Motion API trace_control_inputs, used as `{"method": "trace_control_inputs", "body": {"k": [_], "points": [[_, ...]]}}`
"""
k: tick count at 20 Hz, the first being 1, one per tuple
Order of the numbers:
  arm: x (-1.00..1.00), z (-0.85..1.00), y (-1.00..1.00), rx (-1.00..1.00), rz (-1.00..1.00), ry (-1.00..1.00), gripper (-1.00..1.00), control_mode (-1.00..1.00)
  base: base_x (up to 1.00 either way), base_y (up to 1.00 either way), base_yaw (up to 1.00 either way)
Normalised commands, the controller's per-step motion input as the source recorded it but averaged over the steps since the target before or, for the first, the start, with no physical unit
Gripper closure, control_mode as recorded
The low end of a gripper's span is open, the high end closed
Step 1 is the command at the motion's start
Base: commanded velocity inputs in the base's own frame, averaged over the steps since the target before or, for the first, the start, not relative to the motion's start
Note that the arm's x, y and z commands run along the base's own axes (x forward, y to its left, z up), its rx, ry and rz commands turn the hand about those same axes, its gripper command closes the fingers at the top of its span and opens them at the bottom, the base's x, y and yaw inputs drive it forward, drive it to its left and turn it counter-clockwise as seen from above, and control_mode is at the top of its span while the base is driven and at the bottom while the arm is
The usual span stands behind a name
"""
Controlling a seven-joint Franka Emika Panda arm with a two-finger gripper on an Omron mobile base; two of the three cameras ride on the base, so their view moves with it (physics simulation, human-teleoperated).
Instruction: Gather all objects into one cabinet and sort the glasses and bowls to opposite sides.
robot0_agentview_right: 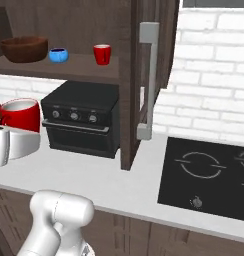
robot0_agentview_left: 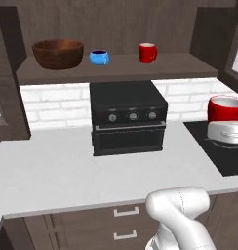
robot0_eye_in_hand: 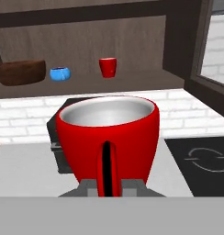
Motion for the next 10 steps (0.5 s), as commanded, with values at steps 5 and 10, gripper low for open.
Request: {"method": "trace_control_inputs", "body": {"k": [5,10], "points": [[0.00,0.00,0.00,0.00,0.00,0.00,1.00,1.00,0.48,0.00,-0.09],[0.00,0.00,0.00,0.00,0.00,0.00,1.00,1.00,0.22,0.01,-0.28]]}}
